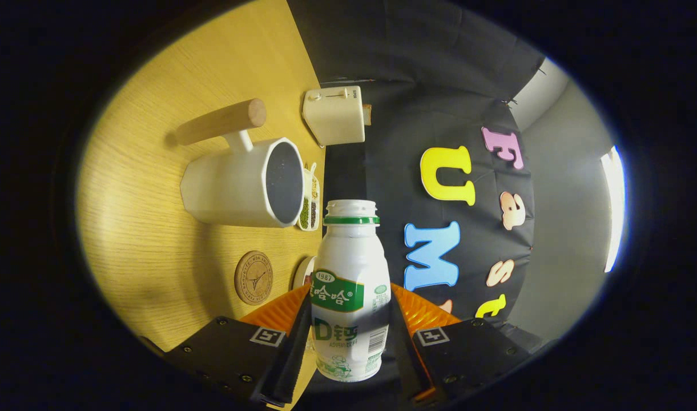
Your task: Take the bottle from table, then pour the juice into the cup, finally place the bottle on the coaster
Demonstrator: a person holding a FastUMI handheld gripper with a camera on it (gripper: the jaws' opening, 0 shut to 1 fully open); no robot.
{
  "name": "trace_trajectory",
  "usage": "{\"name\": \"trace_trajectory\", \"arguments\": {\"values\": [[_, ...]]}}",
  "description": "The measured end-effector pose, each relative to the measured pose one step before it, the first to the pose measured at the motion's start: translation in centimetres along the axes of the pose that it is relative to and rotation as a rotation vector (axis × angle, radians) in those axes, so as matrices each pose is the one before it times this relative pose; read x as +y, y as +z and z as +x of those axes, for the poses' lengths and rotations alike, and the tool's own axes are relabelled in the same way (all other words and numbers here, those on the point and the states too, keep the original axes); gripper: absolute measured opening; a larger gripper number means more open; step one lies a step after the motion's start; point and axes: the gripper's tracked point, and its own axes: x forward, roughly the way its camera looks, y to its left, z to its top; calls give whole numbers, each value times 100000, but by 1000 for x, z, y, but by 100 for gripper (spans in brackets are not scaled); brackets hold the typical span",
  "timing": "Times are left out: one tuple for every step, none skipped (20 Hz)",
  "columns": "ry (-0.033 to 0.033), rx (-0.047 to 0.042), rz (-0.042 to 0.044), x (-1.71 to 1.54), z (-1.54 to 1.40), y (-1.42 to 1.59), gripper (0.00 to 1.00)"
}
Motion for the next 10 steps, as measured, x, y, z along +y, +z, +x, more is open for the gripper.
{"name": "trace_trajectory", "arguments": {"values": [[-61,-220,-1068,107,21,13,68],[-193,36,-783,-12,35,-59,68],[17,-8,-716,-64,168,-93,68],[174,71,-659,92,-80,33,68],[244,122,-768,53,22,-55,68],[158,177,-1064,12,-35,-29,68],[-68,51,-1249,-14,67,-11,68],[-360,79,-1258,-22,37,-19,68],[-383,-67,-1025,57,19,0,68],[-139,-104,-840,36,-18,-45,68]]}}
